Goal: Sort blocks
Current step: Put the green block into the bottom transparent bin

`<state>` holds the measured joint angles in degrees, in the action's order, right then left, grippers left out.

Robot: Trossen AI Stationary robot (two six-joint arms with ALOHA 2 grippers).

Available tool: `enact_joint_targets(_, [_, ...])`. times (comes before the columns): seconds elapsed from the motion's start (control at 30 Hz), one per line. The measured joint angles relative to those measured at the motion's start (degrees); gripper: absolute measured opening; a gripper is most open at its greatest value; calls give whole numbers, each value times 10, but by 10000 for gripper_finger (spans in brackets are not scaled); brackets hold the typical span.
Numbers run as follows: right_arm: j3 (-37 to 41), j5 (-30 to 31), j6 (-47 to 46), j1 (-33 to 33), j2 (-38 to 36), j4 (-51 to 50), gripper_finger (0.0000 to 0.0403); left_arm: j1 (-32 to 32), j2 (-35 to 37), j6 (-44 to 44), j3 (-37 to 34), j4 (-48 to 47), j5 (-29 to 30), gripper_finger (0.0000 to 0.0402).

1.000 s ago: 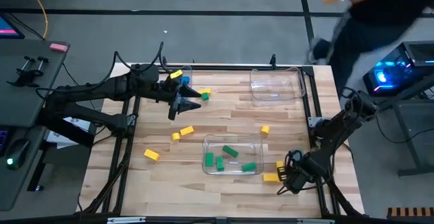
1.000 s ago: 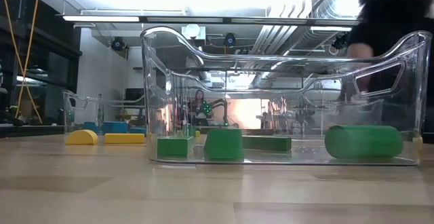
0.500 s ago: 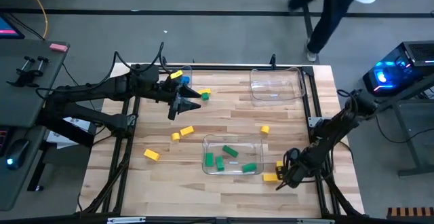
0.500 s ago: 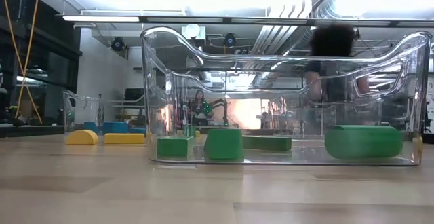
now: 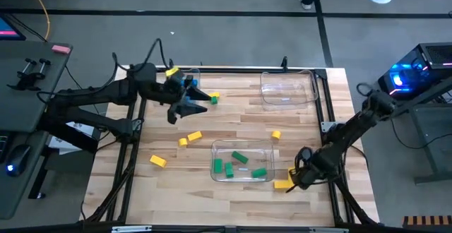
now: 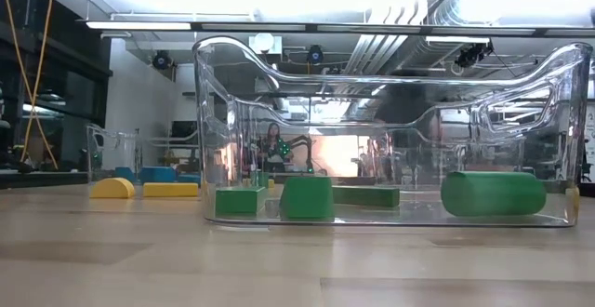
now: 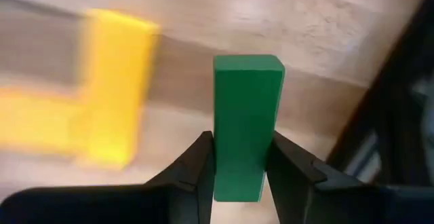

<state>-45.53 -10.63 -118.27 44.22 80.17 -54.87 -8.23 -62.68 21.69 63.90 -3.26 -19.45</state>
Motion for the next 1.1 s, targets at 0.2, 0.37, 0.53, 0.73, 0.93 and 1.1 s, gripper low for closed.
enact_joint_targets(0.2, [-131,239,3,-25,-63,-130,100,-5,8,-43,0,16,13,239])
enact_joint_targets(0.37, [-156,340,110,-84,-54,-17,100,-9,7,-42,0,-2,15,239])
enact_joint_targets(0.53, [-138,312,268,-140,-1,172,100,-9,7,-38,0,-23,15,239])
enact_joint_targets(0.73, [-156,288,360,-183,37,219,196,-9,7,-37,0,-21,15,239])
enact_joint_targets(0.93, [-190,237,430,-226,28,214,314,-9,3,-23,0,-44,62,239])
enact_joint_targets(1.1, [-265,311,502,-245,0,143,325,-79,-81,31,87,-218,87,239])
